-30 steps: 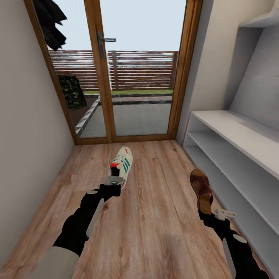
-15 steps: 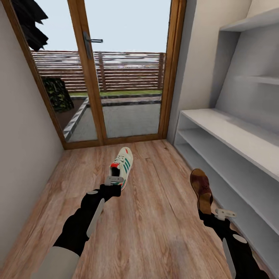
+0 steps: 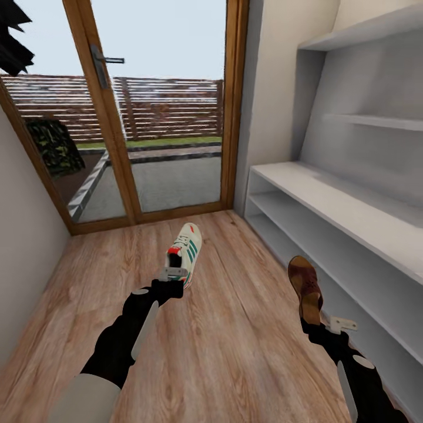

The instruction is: Pick up the two gym shoes and the two sandals from the corridor floor and place them onto the hallstand (shoe rack) in the corridor, making sure they are on the rack and not on the floor. Arrange them so the two gym shoes are next to each other and the two sandals are next to each other.

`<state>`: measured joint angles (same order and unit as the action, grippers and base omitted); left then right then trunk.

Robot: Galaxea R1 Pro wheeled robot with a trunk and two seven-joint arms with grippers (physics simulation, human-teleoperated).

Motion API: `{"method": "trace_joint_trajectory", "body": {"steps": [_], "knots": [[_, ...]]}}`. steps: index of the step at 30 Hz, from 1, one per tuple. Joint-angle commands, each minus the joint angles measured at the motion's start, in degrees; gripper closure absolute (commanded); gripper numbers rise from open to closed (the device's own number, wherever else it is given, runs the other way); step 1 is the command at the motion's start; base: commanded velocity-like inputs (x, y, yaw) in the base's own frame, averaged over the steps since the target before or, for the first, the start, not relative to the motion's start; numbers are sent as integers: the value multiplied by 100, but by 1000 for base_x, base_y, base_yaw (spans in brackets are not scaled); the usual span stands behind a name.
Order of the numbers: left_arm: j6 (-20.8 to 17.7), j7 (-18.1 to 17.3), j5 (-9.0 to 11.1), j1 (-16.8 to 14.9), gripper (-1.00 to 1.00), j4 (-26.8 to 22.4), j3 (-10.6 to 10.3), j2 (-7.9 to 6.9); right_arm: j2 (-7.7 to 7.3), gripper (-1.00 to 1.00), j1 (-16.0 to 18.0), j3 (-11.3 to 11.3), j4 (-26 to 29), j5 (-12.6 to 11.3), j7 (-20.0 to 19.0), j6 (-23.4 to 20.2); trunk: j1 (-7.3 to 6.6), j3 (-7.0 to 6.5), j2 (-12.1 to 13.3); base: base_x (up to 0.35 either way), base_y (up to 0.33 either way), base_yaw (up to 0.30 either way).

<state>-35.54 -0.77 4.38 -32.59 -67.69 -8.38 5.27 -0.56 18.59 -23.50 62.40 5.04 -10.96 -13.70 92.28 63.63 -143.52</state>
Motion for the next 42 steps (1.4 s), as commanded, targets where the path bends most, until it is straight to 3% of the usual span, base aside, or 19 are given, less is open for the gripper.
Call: {"method": "trace_joint_trajectory", "body": {"steps": [1,19,42], "knots": [[-31,4,45,-2,100,-7,3,0,3,100,4,-16,10,32,-38,-36,-1,5,-2,0,0,-266],[-24,-2,45,-1,100,97,-6,0,3,100,4,-15,9,32,-38,-36,-1,5,-2,0,20,-266],[-23,-2,47,3,100,98,-15,9,3,100,4,-16,9,32,-38,-36,-1,5,-2,0,297,-266]]}}
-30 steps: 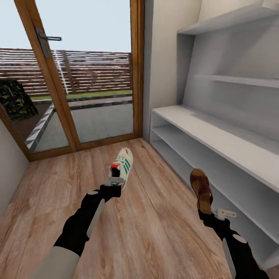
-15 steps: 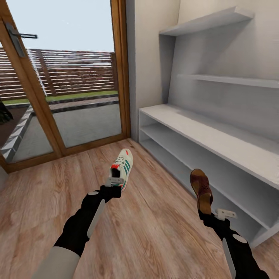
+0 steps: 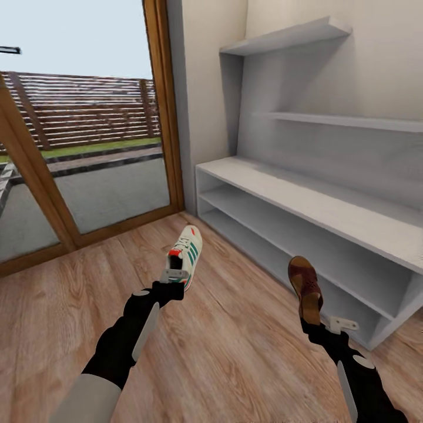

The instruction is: Pick up the two gym shoes and the two sandals from the corridor floor and place them onto the hallstand (shoe rack) in the corridor, making sure they are on the rack and not on the floor. Arrange them so the two gym shoes are next to each other and the two sandals are next to each other.

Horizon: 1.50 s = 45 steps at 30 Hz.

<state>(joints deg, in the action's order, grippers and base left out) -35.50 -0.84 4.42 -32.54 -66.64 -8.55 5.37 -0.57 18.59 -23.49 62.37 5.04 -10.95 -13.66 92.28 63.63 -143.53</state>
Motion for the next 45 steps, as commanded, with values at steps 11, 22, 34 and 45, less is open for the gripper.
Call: {"method": "trace_joint_trajectory", "body": {"steps": [11,22,34,45], "knots": [[-27,5,43,-2,100,-7,2,30,4,100,5,-19,12,48,-39,-40,-1,5,-2,0,288,-249],[-28,5,42,2,100,-7,2,43,4,100,5,-23,9,49,-38,-40,-1,5,-2,0,32,-21],[-27,5,42,-3,100,-7,2,43,4,100,5,-20,4,50,-38,-40,-1,3,-2,0,0,-198],[-28,5,42,0,100,-7,2,43,4,100,5,-23,4,50,-39,-40,-1,3,-2,0,0,-299]]}}
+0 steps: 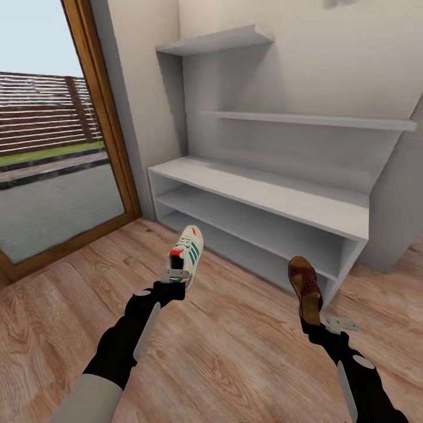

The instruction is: Pick up the two gym shoes and the two sandals from the corridor floor and place them onto the hallstand (shoe rack) in the corridor, making sure they are on the rack and not on the floor. Arrange them so the two gym shoes are next to each other and the two sandals are next to each other.

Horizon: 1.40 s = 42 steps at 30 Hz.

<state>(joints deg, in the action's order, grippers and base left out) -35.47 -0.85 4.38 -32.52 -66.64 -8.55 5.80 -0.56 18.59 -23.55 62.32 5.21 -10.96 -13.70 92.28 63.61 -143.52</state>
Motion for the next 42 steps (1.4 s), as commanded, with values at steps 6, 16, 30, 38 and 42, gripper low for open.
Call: {"method": "trace_joint_trajectory", "body": {"steps": [6,16,30,38,42], "knots": [[-31,6,45,-4,100,-7,2,-1,4,100,4,-17,9,33,-38,-36,-1,5,-2,0,0,-300],[-30,6,45,0,100,-7,2,-1,4,100,4,-18,10,33,-38,-36,-1,5,-2,0,0,-300],[-31,6,46,-1,100,-7,2,0,4,100,4,-18,14,33,-38,-36,-1,5,-2,0,154,-300],[-30,6,45,0,100,-7,2,0,4,100,4,-16,15,33,-38,-36,-1,5,-2,0,302,-300],[-30,6,48,0,100,-7,2,0,4,100,4,-17,17,37,-38,-36,-1,5,-2,0,239,-245]]}}
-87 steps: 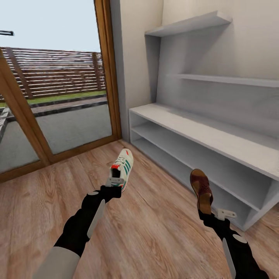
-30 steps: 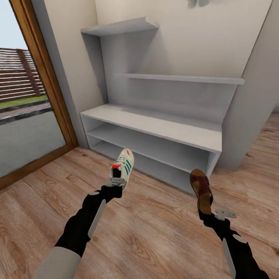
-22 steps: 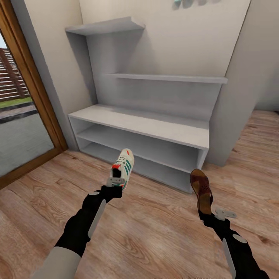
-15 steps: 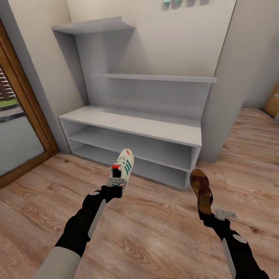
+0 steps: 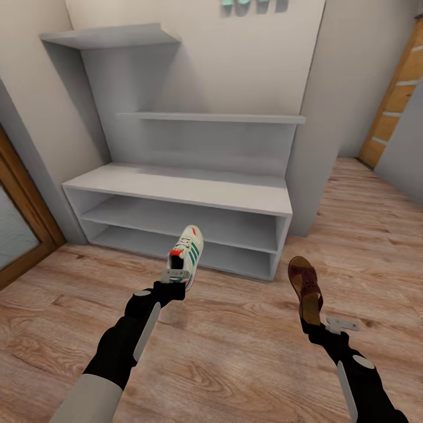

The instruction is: Pick up the two gym shoes and the two sandals from the corridor floor and place them onto the hallstand (shoe rack) in the corridor, making sure they are on the rack and not on the floor. Arrange them so the two gym shoes are next to each other and the two sandals are next to each other.

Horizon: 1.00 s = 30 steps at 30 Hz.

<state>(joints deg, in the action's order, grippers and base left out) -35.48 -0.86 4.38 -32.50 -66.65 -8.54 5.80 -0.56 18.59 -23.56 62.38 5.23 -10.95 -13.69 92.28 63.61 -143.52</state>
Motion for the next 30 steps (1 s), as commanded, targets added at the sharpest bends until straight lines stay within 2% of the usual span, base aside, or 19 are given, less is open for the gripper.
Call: {"method": "trace_joint_trajectory", "body": {"steps": [1,8,25,30], "knots": [[-29,7,49,-2,100,-6,2,0,4,100,4,-17,10,37,-39,-37,-1,5,-2,0,45,-37],[-29,7,48,-2,100,-6,2,0,4,100,4,-17,9,38,-39,-37,-1,5,-2,0,11,-71],[-29,7,52,-2,100,-4,8,-4,4,100,4,-15,14,47,-42,-37,-1,5,-2,0,0,-286],[-29,7,46,-2,100,65,10,-8,4,100,4,-10,21,48,-47,-37,-1,5,-2,0,0,-99]]}}
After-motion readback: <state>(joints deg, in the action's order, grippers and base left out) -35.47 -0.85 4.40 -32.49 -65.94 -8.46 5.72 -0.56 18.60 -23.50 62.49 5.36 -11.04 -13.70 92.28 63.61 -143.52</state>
